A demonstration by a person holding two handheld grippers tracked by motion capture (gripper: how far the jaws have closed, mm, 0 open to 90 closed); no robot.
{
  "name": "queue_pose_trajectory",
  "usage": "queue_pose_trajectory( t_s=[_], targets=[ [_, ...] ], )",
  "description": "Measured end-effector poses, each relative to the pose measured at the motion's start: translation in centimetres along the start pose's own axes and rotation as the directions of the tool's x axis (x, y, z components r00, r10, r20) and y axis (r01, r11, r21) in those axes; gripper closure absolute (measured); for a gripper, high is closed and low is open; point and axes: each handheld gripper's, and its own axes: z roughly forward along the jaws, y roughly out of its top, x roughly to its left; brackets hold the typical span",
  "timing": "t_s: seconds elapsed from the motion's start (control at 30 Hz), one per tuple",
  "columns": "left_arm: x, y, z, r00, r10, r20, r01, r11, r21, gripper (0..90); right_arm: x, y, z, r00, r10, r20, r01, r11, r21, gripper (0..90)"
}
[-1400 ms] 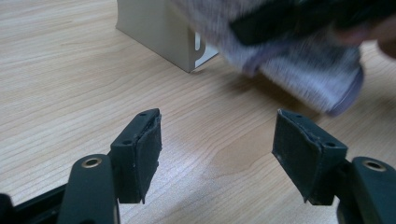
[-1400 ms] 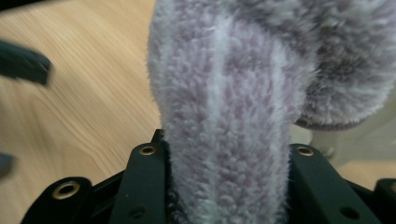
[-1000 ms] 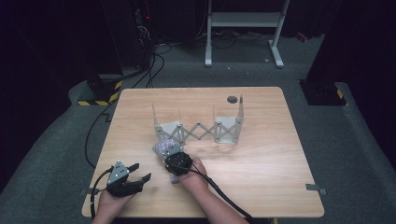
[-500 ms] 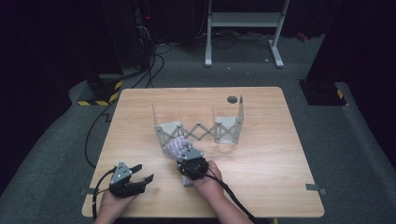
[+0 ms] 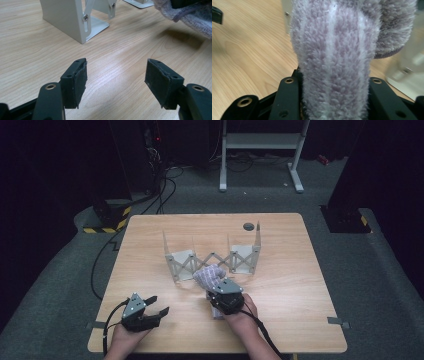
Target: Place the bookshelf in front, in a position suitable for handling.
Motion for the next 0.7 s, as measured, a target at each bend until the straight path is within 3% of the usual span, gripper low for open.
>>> queue_pose_trajectory(
  t_s=[0.2,0.43,0.7],
  targets=[
    [0.0,0.3,0.2,1.0,0.005,0.007,-0.005,1.0,-0.007,34.1,-2.0,-1.2,-1.7,0.9974,0.044,0.057,-0.043,0.9991,-0.003,61.8],
    [-0.2,0.6,0.5,0.9997,0.018,0.018,-0.018,0.9998,-0.009,34.1,-4.2,-2.9,-3.9,0.9884,0.081,0.129,-0.082,0.9966,0.004,61.5],
    [-0.4,0.8,1.0,0.9991,0.031,0.031,-0.031,0.9995,0.0,34.2,-6.9,-5.0,-6.0,0.9688,0.141,0.204,-0.146,0.9892,0.012,60.9]
  ],
)
